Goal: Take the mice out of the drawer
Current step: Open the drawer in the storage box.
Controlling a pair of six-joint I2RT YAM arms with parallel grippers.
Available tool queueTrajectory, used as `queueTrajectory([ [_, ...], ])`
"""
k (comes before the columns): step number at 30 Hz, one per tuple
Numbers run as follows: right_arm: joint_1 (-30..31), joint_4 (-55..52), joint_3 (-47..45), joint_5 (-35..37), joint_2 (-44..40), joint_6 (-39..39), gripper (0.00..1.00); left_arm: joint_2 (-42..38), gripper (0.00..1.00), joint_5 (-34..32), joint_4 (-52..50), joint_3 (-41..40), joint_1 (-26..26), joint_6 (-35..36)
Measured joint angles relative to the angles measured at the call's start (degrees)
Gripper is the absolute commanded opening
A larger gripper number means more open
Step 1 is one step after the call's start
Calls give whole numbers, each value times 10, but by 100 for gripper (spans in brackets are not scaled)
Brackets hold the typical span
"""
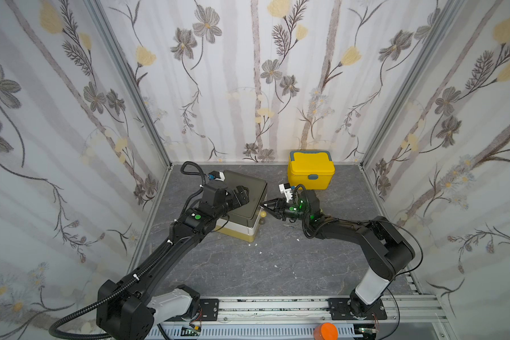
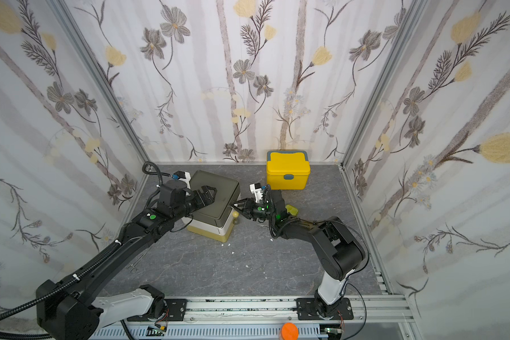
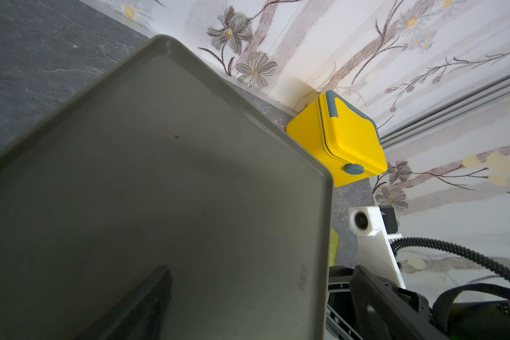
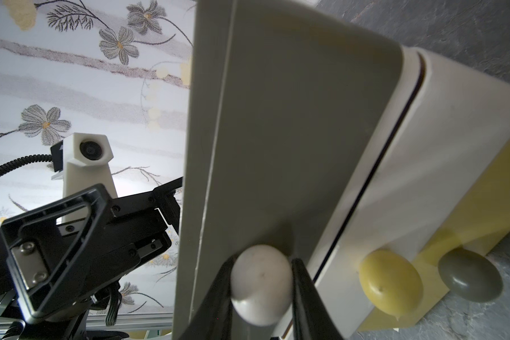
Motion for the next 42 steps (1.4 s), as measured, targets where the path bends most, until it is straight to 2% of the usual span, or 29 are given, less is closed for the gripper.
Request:
queueTrajectory([
  [19, -64, -1, -112, -27, -105, -6, 22, 1, 97, -30, 3, -2, 5, -1],
  [31, -112, -52, -157, -41, -172, -40, 21, 2, 97, -30, 3, -2, 6, -3],
  [42, -128, -73, -171, -45, -194, -51, 23, 2, 97, -32, 4, -1, 7, -2],
])
